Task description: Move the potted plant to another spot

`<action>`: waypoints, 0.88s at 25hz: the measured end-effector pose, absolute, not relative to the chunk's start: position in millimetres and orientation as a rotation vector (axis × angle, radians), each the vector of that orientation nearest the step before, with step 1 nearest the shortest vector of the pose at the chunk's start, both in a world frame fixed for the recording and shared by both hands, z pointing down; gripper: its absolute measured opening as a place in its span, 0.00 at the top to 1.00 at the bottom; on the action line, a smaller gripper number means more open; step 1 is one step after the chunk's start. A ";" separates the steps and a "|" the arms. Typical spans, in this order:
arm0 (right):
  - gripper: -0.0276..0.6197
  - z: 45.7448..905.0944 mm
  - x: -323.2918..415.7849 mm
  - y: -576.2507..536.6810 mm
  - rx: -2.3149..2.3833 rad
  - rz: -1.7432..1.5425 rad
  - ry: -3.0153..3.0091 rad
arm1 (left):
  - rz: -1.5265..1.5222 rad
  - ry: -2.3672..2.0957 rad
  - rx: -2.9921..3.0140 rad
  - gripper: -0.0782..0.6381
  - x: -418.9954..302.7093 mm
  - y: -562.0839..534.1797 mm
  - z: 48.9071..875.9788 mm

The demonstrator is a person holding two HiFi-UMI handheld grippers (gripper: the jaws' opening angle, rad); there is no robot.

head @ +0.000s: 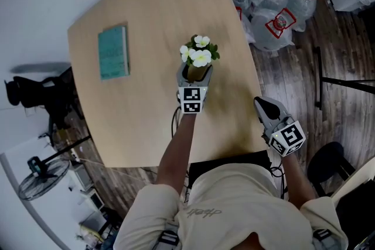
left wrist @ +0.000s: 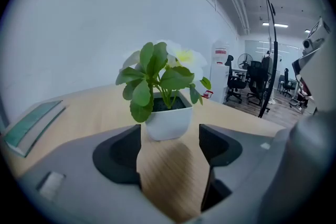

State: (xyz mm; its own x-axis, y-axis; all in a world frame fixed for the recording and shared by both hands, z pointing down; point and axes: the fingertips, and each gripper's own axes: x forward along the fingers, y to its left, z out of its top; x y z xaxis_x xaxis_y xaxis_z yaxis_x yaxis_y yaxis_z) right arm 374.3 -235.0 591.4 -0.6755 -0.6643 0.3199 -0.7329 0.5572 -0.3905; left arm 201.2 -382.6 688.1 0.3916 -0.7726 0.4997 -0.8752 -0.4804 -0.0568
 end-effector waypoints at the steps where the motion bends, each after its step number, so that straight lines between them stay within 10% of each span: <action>1: 0.95 590.4 372.2 -234.1 1.190 0.757 -2.656 | 0.702 -1.467 2.428 0.38 198.3 -378.6 688.3; 14: 0.95 575.7 336.5 -224.7 1.070 0.690 -2.747 | 0.689 -1.531 2.362 0.45 156.3 -313.8 659.9; 22: 0.95 560.3 300.9 -215.4 0.974 0.657 -2.801 | 0.629 -1.668 2.383 0.72 117.2 -273.6 616.7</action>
